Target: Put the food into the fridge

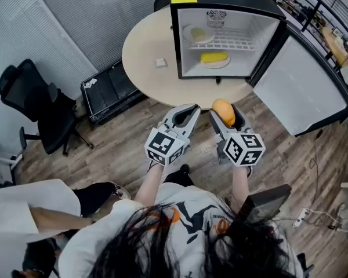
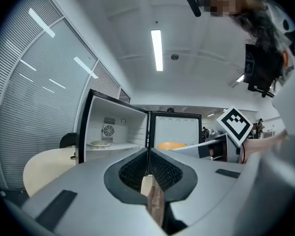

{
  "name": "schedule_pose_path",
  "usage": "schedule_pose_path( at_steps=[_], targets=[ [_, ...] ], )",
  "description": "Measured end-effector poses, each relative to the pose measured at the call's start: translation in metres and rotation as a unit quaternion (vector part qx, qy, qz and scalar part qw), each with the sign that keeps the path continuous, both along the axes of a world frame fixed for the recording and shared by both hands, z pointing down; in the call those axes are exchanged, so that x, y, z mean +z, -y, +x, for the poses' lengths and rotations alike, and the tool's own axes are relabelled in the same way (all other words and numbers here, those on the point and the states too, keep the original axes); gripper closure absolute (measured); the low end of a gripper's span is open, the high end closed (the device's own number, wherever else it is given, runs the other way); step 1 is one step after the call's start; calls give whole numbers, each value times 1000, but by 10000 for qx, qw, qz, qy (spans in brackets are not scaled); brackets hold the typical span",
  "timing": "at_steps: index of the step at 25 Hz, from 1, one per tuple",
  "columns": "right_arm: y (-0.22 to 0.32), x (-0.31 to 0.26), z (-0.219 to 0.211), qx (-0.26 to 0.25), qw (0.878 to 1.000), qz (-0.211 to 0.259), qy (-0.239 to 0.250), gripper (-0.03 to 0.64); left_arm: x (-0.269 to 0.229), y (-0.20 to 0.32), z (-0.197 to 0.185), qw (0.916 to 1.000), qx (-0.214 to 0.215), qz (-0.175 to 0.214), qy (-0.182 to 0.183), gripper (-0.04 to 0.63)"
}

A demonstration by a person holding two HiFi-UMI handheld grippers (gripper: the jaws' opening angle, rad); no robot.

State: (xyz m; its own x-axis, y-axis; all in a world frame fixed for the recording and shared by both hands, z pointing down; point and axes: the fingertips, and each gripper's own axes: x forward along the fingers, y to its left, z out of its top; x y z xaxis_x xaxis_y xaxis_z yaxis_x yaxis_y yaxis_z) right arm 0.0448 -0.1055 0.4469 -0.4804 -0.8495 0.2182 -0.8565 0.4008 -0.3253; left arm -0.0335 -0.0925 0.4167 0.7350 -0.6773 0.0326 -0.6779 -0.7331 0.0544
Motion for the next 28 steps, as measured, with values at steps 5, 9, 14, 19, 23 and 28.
schedule_pose_path(
  at_steps=[5,9,14,19,23,28],
  targets=[
    [25,1,-12,172,9998,3,-43,259,3,29,-12,9998,183,-21,-39,584],
    [34,5,-13,286,9995,-74,-134,259,9,42,-16,9994,291,-126,-129,584],
    [39,4,-5,466,9987,-103,-188,259,15,47,-11,9987,440,-199,-173,584],
    [43,9,2,572,9980,-192,-202,259,25,49,-6,9979,533,-338,-150,584],
    [51,10,4,569,9979,-210,-210,259,27,58,-5,9978,519,-375,-166,584],
    [69,11,4,493,9984,-175,-190,259,30,74,-2,9978,532,-396,-81,584]
  ],
)
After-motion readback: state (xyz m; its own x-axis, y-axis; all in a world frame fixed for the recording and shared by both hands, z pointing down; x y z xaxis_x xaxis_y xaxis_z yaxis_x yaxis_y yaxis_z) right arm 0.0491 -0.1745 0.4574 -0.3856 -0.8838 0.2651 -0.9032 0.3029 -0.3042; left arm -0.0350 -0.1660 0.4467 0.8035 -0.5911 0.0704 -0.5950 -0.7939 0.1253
